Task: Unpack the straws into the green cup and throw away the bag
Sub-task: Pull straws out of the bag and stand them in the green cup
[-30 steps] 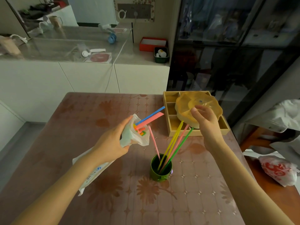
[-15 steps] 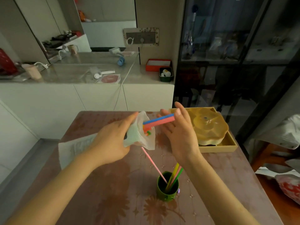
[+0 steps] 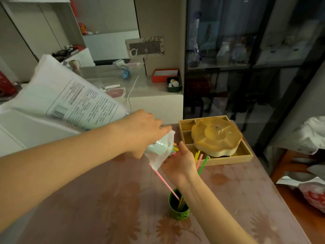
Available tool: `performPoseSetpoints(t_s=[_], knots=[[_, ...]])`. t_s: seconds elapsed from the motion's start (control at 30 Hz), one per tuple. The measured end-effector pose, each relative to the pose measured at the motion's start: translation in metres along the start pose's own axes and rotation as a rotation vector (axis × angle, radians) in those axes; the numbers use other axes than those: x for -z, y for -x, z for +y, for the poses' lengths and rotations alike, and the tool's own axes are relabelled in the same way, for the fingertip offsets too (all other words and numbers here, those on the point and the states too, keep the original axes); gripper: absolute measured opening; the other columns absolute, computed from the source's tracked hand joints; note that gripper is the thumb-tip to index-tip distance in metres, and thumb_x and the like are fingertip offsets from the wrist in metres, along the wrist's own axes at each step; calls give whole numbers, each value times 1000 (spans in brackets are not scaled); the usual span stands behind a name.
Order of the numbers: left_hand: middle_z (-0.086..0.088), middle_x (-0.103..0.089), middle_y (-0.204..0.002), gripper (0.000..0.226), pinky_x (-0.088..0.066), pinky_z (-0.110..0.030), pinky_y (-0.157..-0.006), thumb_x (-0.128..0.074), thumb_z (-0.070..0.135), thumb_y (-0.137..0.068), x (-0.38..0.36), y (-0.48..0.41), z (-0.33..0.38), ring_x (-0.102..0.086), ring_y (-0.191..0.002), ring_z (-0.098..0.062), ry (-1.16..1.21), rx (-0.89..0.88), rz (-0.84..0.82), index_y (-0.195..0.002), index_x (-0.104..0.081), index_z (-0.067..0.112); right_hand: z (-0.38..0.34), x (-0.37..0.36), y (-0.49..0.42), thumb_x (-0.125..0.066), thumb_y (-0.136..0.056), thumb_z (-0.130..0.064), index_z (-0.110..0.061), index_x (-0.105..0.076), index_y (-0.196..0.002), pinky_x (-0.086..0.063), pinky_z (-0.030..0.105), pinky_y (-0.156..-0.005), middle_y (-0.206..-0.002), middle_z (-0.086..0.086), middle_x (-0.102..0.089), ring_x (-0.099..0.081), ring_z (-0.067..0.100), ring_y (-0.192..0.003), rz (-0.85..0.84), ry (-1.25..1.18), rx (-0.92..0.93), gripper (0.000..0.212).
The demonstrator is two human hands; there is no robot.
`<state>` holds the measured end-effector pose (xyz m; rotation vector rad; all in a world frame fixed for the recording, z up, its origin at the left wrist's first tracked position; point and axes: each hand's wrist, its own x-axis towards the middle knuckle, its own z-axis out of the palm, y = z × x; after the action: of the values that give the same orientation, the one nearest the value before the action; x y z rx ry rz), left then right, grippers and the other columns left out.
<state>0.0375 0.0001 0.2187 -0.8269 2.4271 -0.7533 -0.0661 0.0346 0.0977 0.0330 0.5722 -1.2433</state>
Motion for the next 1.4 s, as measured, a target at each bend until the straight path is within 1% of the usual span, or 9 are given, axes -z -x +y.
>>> performPoseSetpoints(t_s=[0.13,0.23,0.57,0.73,0.87,0.97,1.07,1.17,1.4], knots=[[-5,-48,-122,92,-35,-32,-72,-64,21,-74,-3,1,5,-51,-105,-26,33,11,-43,-145,-5,20,-6,2,-2,-33,-96,-45,-9,-59,-97,-35,34,-100,-108,14,-57,-53,27,-97,15,-97,-67,44],[-4,-53,-116,85,-44,-35,-73,-62,14,-74,-11,3,5,-55,-99,-27,138,62,-15,-142,-11,19,-9,7,-5,-30,-98,-45,-8,-62,-92,-36,32,-92,-101,14,-58,-53,26,-92,0,-73,9,49],[-3,-60,-108,89,-45,-35,-78,-56,8,-78,-59,18,37,-55,-97,-26,726,314,215,-146,-4,30,-12,15,15,-59,-79,-50,-5,-63,-115,-56,29,-76,-111,15,-69,-66,25,-100,-205,512,262,58],[-3,-56,-119,92,-44,-34,-85,-62,15,-79,-73,16,60,-52,-104,-24,812,348,289,-146,0,32,-15,6,11,-55,-91,-33,-12,-68,-92,-54,32,-68,-88,4,-71,-68,16,-75,-25,472,395,25],[-4,-50,-134,92,-44,-39,-90,-65,23,-79,-93,21,75,-52,-112,-27,848,387,356,-146,-3,29,-33,3,11,-49,-95,-34,-5,-66,-101,-52,29,-75,-111,9,-70,-67,14,-93,38,351,482,34],[-2,-48,-136,91,-45,-38,-89,-65,25,-78,-107,25,89,-53,-111,-25,909,422,388,-146,-4,29,-51,-3,18,-46,-96,-38,-6,-61,-91,-55,30,-71,-79,5,-74,-71,18,-81,15,225,543,36],[0,-49,-135,92,-46,-38,-89,-66,24,-79,-119,30,101,-53,-111,-22,984,444,419,-145,-3,29,-68,-7,28,-50,-95,-37,-14,-48,-68,-52,28,-58,-50,-2,-50,-54,12,-46,13,68,662,35],[1,-48,-137,93,-47,-37,-90,-69,25,-79,-132,38,111,-53,-111,-19,1044,470,417,-146,-5,28,-90,-7,40,-52,-94,-37,-16,-44,-65,-41,22,-44,-47,-6,-39,-38,8,-40,25,21,759,36],[-1,-53,-132,97,-53,-35,-78,-74,27,-74,-167,58,124,-62,-99,-21,1088,579,365,-145,-9,31,-134,1,66,-54,-92,-39,-18,-43,-65,-37,21,-45,-49,-7,-35,-34,7,-42,9,80,931,36]])
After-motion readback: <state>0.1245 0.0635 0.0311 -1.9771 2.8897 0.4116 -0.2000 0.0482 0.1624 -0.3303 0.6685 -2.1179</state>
